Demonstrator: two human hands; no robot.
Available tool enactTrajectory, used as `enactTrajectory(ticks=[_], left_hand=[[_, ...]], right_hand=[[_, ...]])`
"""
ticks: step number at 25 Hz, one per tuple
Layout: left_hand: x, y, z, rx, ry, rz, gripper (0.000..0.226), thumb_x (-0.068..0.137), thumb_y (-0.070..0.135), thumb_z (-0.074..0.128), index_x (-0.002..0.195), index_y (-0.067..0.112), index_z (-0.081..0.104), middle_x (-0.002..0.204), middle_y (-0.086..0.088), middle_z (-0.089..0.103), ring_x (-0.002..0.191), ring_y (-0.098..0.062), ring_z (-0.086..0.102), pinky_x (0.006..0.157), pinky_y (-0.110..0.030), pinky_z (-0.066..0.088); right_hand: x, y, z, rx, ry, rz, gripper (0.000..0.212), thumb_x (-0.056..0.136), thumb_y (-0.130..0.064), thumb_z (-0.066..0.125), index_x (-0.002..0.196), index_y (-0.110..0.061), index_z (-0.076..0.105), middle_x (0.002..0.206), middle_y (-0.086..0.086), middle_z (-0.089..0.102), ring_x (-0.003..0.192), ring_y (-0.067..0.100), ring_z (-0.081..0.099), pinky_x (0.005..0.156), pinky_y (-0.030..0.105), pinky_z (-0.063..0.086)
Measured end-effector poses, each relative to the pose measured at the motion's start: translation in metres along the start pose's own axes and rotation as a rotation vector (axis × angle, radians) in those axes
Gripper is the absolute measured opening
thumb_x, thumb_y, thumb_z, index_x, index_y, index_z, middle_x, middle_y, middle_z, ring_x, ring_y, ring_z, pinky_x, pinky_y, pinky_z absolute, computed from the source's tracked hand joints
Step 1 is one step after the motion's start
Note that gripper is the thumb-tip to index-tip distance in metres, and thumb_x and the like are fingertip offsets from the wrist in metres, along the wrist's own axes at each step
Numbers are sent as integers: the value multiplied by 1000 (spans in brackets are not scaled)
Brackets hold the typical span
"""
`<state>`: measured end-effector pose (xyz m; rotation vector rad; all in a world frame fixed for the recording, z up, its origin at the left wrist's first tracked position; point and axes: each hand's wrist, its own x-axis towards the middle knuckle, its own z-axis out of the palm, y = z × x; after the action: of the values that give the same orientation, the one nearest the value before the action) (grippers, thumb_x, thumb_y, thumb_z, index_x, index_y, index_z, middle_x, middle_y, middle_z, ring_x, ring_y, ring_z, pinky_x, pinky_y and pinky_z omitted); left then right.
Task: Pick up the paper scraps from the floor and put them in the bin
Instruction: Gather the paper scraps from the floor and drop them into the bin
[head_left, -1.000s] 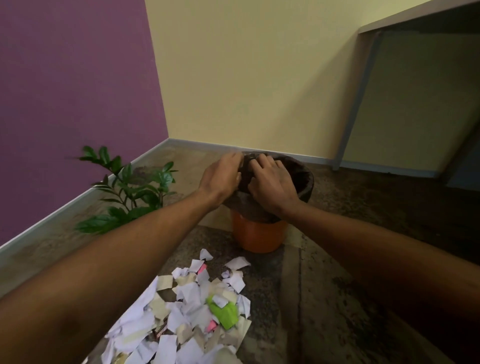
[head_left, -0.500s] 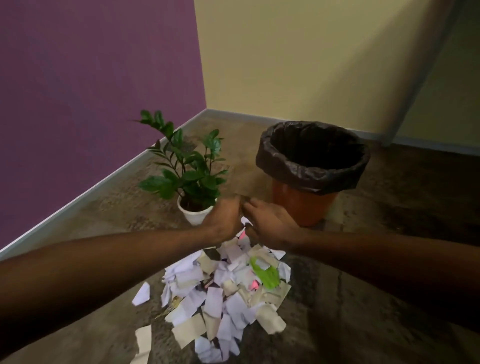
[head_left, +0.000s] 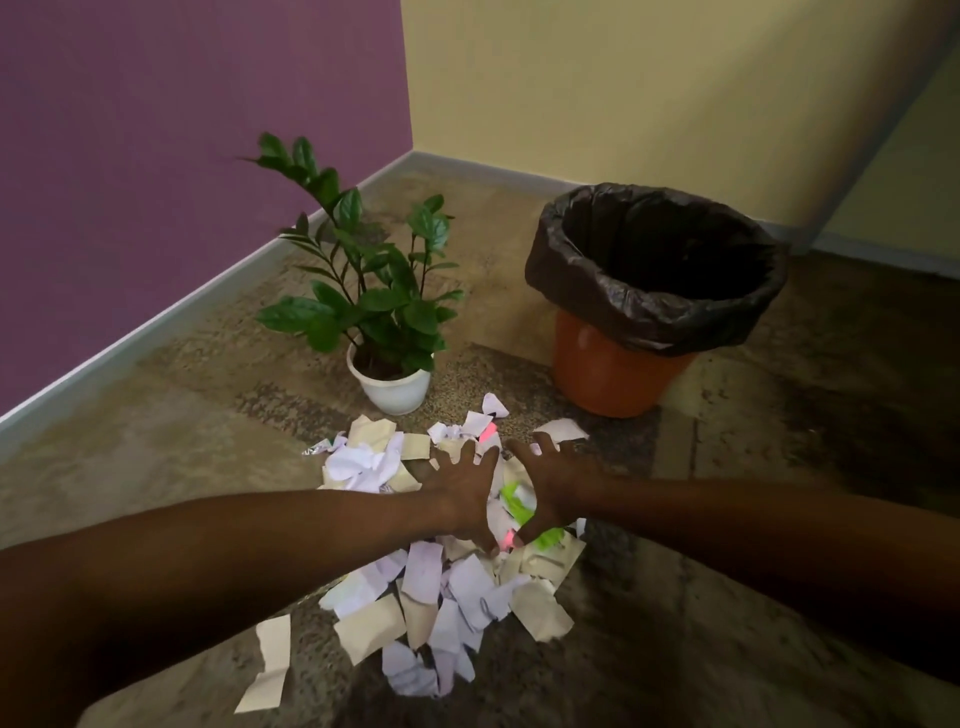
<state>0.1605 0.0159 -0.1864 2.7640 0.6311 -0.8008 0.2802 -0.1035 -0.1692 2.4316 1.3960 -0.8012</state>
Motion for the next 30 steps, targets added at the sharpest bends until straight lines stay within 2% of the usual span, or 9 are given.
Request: enactTrajectory(ticks=[3,7,11,14,17,20,22,25,30], left_hand=[[12,1,3,27,-47,-52,147,61,57,89,159,31,-16,169,-13,-6,153,-50,0,120,-65,12],[25,-1,-1,0,-54,-100,140,63,49,91,160,35,-9,167,-15,3,152,-49,14,118,-63,27],[28,-1,-6,-49,-22,-146,124,66,40,91,159,36,8,161,-17,15,147,-45,28,115,-55,38],[29,2,-6,-105,46,-160,96,78,33,83,155,32,25,156,-18,24,142,-42,38,114,-52,40],[33,0,-1,-237,179,-139,64,90,23,70,148,23,42,152,-16,34,139,-36,42,113,-45,42],[35,-1,-2,-292,282,-109,43,96,21,59,139,15,54,145,-12,49,137,-28,48,113,-38,41],[31,-3,-6,-370,324,-125,34,95,18,62,128,12,63,135,-12,61,128,-25,58,106,-34,47],[20,-5,-15,-422,345,-99,26,92,19,66,116,12,71,122,-12,69,114,-25,65,93,-32,50],[4,0,-46,-496,402,-106,27,96,13,60,121,5,68,123,-15,68,117,-30,64,96,-32,48]], right_hand=[[11,6,10,73,8,7,139,62,-60,90,163,-35,-1,169,15,-1,155,44,13,119,60,31],[28,7,24,77,49,22,135,63,-59,90,163,-33,3,168,17,0,154,47,7,121,60,26],[40,4,35,135,111,10,116,67,-47,89,159,-30,20,161,18,9,146,46,24,117,54,36],[44,1,35,199,170,-37,99,69,-35,89,152,-25,37,147,15,28,133,39,41,107,46,46],[47,-4,31,248,226,-55,79,71,-29,86,141,-22,49,132,14,42,119,36,52,98,39,48],[45,-5,25,308,273,-68,76,74,-27,84,143,-25,53,124,13,53,114,31,57,94,32,43],[41,-4,18,395,307,-72,76,74,-23,85,144,-26,55,123,14,57,114,29,58,92,28,40],[31,-5,4,428,346,-82,67,75,-19,84,137,-21,61,125,15,60,115,30,60,95,28,42],[8,-8,-26,484,455,-92,52,81,-17,83,129,-9,67,128,15,66,120,28,62,98,27,41]])
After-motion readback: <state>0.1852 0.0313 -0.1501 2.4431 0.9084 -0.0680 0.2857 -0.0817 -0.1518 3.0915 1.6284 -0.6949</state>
